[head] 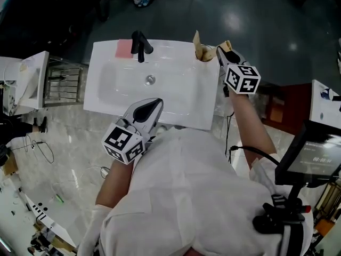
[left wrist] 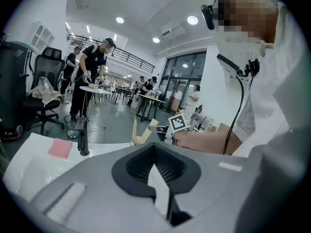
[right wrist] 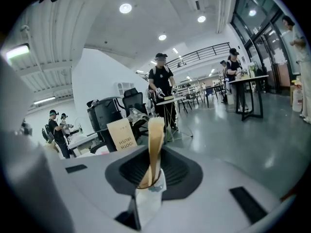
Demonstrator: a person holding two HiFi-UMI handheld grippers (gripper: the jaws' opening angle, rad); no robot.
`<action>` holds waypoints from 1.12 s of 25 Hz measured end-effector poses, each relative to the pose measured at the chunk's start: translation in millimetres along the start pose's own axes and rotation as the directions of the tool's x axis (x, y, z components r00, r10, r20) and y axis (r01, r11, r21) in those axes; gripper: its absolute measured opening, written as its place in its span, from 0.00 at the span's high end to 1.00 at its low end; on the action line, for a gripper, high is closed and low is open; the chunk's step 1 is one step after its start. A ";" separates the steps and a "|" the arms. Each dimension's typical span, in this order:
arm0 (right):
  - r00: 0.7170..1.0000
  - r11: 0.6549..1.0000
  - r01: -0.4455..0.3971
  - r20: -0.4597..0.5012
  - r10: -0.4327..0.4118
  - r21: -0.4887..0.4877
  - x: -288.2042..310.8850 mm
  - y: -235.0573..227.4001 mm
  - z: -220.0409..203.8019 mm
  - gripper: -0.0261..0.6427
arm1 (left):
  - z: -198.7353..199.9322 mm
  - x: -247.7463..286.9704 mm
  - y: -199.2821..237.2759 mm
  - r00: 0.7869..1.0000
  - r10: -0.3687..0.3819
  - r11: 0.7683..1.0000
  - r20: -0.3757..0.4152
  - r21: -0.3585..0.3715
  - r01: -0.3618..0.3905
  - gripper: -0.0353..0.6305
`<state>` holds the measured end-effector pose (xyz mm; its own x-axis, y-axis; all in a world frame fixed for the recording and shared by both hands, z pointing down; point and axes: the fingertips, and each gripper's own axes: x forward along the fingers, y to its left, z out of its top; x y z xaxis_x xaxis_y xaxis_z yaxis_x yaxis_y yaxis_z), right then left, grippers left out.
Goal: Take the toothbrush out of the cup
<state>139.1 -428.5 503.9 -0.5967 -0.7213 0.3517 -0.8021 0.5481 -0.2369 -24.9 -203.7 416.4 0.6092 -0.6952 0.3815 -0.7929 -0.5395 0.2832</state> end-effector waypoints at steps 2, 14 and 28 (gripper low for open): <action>1.000 1.000 0.004 0.002 -0.004 -0.010 -0.8 0.9 -1.0 0.87 | -1.4 -1.2 -0.2 1.000 0.002 1.000 0.002 -0.002 -0.002 0.94; 0.999 0.996 0.041 0.035 -0.039 -0.074 -9.7 9.4 20.5 0.88 | -3.0 -14.1 5.8 1.000 -0.008 1.000 0.012 -0.004 0.008 0.94; 0.986 0.986 0.120 0.127 -0.105 -0.113 -60.7 36.1 66.9 0.88 | -3.5 -49.9 5.7 0.997 -0.070 0.998 0.042 0.013 0.069 0.94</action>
<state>144.9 -393.3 413.4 -0.5069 -0.8229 0.2567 -0.8602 0.5022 -0.0890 -59.9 -170.5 402.1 0.6628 -0.6754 0.3233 -0.7487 -0.5923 0.2977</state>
